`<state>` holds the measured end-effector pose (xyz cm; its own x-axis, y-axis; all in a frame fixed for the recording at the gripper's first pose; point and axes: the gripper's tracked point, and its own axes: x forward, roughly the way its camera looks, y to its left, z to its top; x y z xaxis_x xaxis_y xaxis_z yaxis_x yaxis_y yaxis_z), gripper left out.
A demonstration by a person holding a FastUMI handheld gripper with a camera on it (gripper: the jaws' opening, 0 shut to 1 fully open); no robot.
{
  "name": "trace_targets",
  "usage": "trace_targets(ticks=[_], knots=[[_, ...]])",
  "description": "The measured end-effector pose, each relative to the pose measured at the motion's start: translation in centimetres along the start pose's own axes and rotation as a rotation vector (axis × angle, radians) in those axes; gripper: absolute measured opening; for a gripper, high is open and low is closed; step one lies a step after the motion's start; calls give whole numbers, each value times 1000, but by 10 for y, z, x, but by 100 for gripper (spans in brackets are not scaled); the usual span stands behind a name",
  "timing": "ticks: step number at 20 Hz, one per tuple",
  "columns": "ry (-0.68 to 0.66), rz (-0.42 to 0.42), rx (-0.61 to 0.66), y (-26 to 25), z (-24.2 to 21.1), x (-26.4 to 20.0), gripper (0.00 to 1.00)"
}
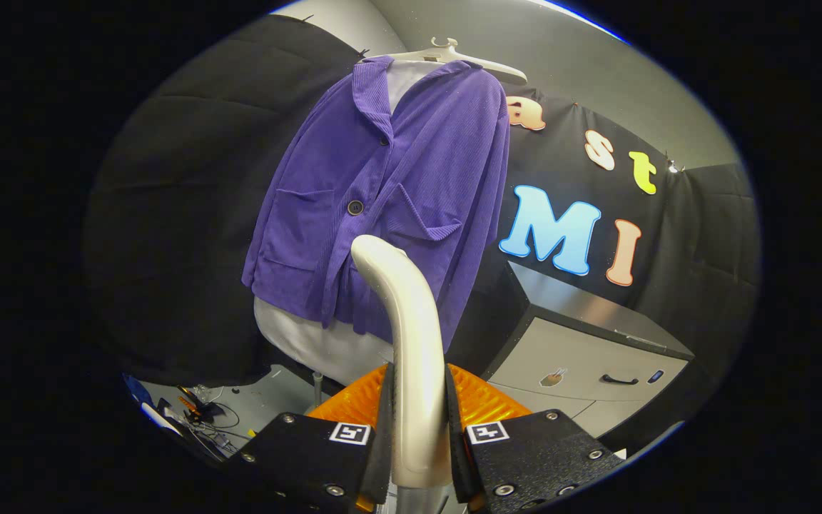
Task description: Iron the clothes twice with a garment steamer, once on the left side and once on the right side.
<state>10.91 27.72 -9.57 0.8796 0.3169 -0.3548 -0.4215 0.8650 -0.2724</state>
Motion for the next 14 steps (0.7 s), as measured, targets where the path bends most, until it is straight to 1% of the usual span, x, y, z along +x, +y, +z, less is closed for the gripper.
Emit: trace_targets(ticks=[3, 5, 11, 14], knots=[[-15, 8, 20, -1, 5, -9, 35], [-52, 23, 46, -1, 21, -21, 35], [-197, 39, 86, -11, 87, -53, 35], [-307, 38, 72, -18, 137, -70, 34]])
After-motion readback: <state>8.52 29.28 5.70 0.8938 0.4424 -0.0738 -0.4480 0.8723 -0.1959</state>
